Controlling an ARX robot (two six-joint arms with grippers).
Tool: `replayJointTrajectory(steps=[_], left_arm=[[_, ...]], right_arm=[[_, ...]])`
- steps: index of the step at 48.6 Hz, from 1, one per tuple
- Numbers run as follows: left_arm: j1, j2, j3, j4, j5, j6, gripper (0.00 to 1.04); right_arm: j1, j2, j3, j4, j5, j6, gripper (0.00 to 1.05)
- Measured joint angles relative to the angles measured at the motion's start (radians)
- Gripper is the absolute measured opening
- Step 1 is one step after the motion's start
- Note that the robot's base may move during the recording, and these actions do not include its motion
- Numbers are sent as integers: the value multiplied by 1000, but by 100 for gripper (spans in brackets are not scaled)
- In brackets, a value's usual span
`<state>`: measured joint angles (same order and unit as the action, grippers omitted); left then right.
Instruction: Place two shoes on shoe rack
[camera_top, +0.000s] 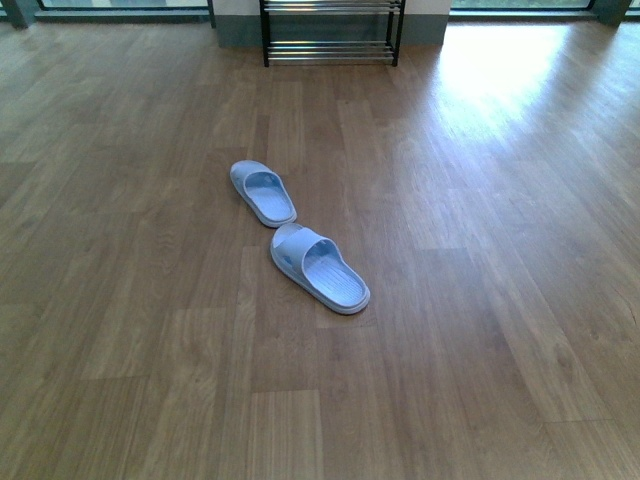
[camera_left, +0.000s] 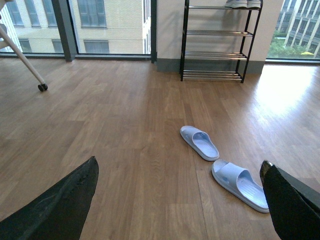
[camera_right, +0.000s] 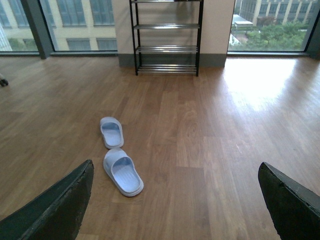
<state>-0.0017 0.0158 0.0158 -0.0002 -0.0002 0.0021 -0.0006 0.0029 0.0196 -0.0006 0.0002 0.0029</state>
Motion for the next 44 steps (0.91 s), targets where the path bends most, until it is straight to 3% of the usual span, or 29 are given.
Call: replayJointTrajectory(steps=[44], left_arm=[[0,0,0,0,0,0,95]], right_arm=[[0,1,0,0,0,0,95]])
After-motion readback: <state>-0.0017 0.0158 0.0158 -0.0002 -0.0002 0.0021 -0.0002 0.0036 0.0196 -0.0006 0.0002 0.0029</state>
